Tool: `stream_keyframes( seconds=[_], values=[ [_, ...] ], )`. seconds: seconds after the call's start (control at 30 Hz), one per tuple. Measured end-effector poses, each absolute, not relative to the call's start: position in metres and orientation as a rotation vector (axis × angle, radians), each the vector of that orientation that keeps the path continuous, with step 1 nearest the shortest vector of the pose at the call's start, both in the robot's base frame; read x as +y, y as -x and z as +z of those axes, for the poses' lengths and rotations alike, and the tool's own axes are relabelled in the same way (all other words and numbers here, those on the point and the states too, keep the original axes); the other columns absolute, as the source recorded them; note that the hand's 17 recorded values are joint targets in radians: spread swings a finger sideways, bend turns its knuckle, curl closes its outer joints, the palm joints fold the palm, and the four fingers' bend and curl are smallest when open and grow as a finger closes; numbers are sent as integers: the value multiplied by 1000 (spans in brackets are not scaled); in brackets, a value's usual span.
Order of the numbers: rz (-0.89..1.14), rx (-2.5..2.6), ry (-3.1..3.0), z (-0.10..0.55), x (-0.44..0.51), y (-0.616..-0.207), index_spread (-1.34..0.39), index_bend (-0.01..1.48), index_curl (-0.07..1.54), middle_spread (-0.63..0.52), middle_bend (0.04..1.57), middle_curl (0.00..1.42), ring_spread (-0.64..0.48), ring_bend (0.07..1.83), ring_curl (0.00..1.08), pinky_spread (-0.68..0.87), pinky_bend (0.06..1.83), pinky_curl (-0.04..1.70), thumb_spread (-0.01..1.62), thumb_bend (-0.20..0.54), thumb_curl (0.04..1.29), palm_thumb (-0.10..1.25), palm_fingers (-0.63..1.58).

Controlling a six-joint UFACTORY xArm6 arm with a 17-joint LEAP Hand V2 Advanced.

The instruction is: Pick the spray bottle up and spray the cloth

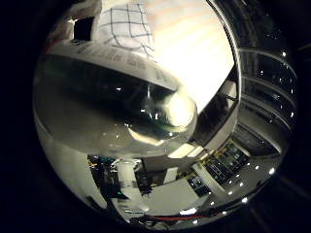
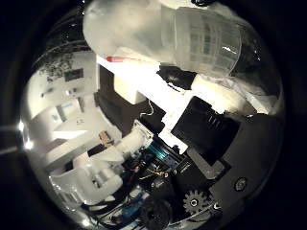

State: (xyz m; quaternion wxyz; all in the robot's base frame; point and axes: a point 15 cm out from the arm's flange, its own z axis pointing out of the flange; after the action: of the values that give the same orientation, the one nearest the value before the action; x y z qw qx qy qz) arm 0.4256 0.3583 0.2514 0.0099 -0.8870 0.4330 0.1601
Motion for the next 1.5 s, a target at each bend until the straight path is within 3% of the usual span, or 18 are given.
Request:
stream_keyframes(
  seconds=[0.57, 1.07, 1.5],
  values=[
    [938, 843, 2066, 310, 440, -408, -215, 1125, 810, -99, 1371, 680, -165, 1482, 622, -180, 1038, 1363, 888, -16, 841, 1033, 1156],
    [1056, 761, 1680, 273, 499, -422, -216, 1119, 817, -80, 1378, 672, -165, 1482, 620, -185, 1014, 1392, 868, -15, 854, 1023, 1158],
    [928, 942, 1457, 208, 525, -467, -216, 1116, 820, -79, 1380, 665, -166, 1480, 620, -190, 1009, 1401, 851, -16, 857, 1017, 1158]
  ],
)
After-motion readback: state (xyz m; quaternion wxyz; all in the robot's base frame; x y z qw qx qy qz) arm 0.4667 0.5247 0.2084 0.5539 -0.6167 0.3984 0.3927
